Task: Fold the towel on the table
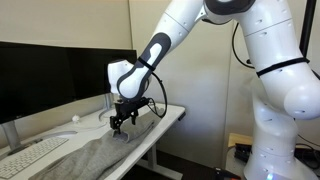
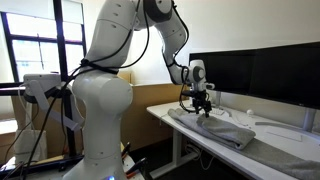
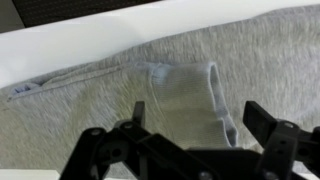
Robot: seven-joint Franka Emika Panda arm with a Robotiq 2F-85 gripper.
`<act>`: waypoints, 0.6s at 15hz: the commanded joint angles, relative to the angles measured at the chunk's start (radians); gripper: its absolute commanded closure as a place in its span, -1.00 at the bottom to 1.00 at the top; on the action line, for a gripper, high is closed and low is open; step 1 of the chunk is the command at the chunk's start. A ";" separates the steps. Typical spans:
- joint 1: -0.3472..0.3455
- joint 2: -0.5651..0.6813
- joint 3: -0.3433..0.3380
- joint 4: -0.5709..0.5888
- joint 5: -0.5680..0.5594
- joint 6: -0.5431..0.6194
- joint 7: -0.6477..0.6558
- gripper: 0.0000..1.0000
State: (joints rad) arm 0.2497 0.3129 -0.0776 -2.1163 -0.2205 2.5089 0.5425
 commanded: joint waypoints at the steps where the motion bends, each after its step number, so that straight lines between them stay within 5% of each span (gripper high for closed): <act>1: -0.009 0.001 -0.013 -0.019 -0.061 0.012 0.016 -1.00; 9: -0.001 0.083 -0.005 0.030 -0.074 0.012 -0.007 -1.00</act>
State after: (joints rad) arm 0.2504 0.3624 -0.0961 -2.1097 -0.2836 2.5125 0.5424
